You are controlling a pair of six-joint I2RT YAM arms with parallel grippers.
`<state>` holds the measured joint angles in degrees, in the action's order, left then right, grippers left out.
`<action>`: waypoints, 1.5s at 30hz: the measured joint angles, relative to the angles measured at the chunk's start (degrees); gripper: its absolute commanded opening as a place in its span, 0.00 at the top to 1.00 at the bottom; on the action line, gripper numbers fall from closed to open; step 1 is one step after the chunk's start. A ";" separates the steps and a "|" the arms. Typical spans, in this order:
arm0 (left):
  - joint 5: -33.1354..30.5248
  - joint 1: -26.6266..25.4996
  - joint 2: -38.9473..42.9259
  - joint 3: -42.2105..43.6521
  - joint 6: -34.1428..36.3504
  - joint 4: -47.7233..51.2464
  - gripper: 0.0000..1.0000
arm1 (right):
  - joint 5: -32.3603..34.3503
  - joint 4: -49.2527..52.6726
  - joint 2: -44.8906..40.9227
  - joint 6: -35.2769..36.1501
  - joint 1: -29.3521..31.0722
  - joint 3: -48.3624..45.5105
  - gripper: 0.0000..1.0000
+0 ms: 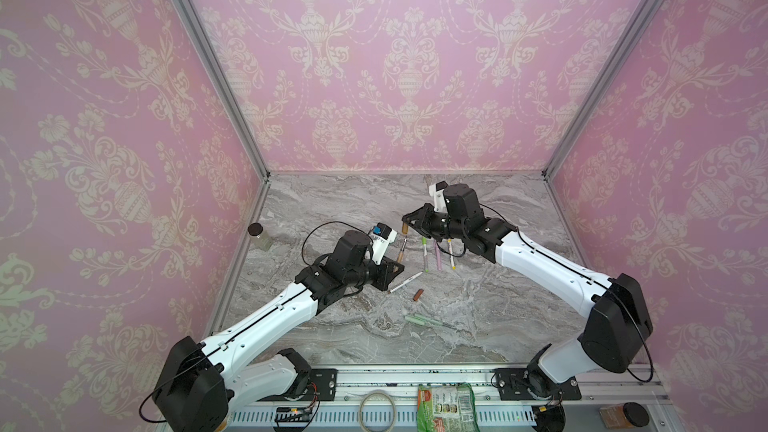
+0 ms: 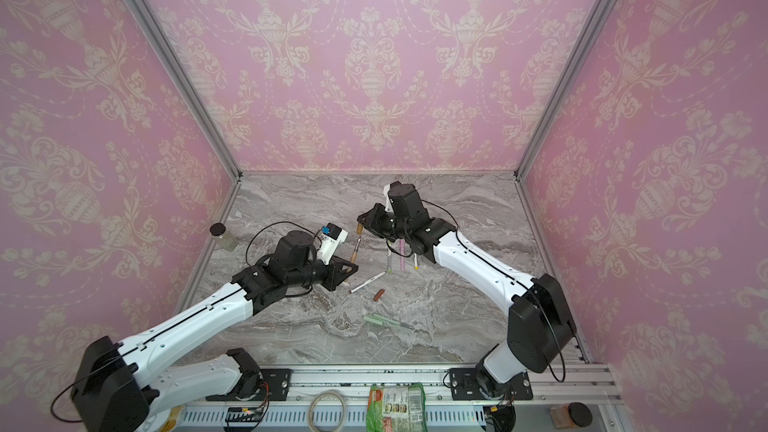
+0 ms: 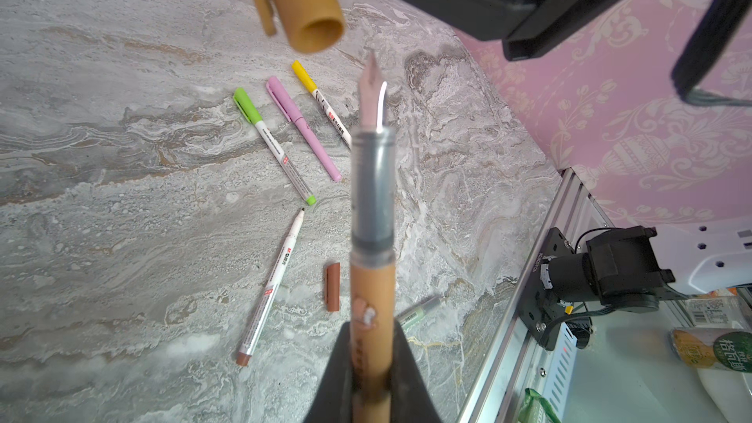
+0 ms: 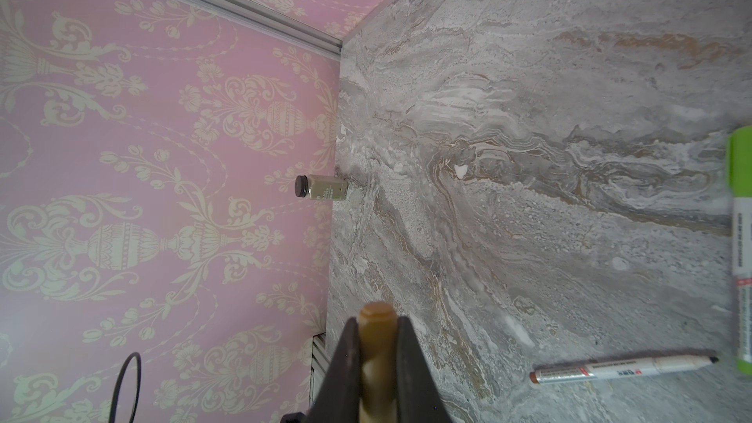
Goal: Insert the pens into the pen caps
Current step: 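Align the brown cap over the fountain pen nib with the right gripper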
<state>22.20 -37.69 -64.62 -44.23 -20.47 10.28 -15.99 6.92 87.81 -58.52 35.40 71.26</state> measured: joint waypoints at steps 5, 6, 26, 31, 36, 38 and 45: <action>0.00 0.00 0.00 0.00 0.00 0.00 1.00 | 0.79 1.01 -1.38 0.44 -0.07 0.00 1.00; 0.00 0.00 0.00 0.00 0.00 0.00 1.00 | 0.85 1.18 -1.64 0.59 -0.07 0.00 1.00; -0.31 -0.04 0.00 0.00 -0.20 -0.22 1.00 | 0.76 2.84 -2.08 2.89 0.83 -1.27 1.00; -0.46 -0.04 0.00 0.02 -0.22 -0.37 1.00 | 0.85 2.82 -2.19 2.80 0.81 -1.27 1.00; -0.46 -0.04 0.02 0.02 -0.24 -0.37 1.00 | 1.01 2.80 -2.21 2.78 0.74 -1.27 1.00; -0.46 -0.04 0.02 0.02 -0.24 -0.37 1.00 | 0.98 2.80 -2.21 2.78 0.74 -1.27 1.00; -0.48 -0.04 0.02 0.02 -0.39 -0.37 1.00 | 0.94 2.78 -2.19 2.27 0.74 -1.25 1.00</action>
<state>21.71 -37.74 -64.60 -44.21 -20.86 9.91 -15.05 9.69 85.62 -56.25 36.14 70.02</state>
